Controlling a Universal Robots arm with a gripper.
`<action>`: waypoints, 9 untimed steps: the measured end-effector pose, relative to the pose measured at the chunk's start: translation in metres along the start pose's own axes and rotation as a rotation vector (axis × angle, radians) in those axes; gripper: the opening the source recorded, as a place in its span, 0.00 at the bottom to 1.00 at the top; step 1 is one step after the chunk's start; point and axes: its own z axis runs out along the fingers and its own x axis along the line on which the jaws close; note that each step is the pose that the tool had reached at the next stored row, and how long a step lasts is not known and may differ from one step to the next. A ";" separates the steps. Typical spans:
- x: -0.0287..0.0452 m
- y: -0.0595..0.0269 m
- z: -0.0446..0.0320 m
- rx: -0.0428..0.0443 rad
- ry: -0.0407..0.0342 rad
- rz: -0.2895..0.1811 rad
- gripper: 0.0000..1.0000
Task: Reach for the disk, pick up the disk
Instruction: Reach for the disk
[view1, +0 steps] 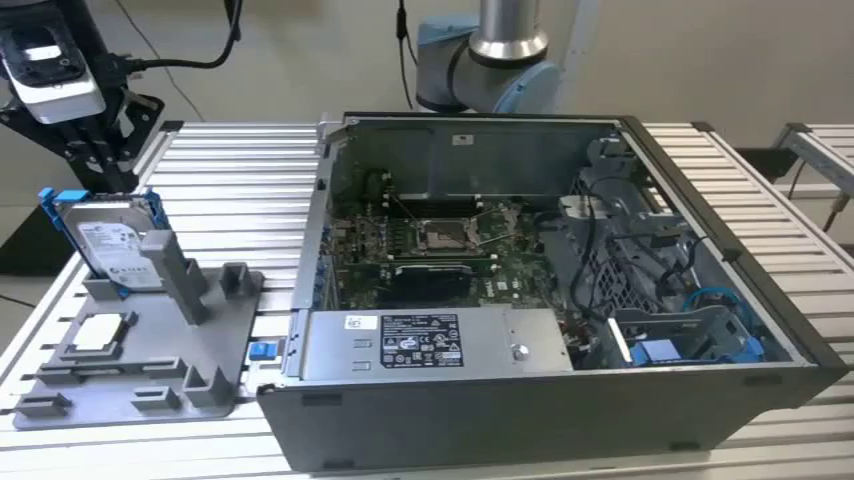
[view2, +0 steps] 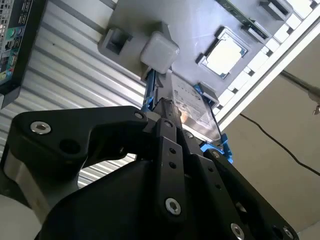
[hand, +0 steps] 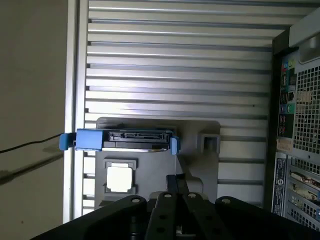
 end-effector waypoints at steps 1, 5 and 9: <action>0.0000 0.0000 0.0000 0.0000 0.0000 0.000 0.00; 0.0005 0.0021 0.0001 0.0001 0.0001 0.000 0.00; 0.0081 0.0152 0.0011 0.0000 0.0000 0.000 0.00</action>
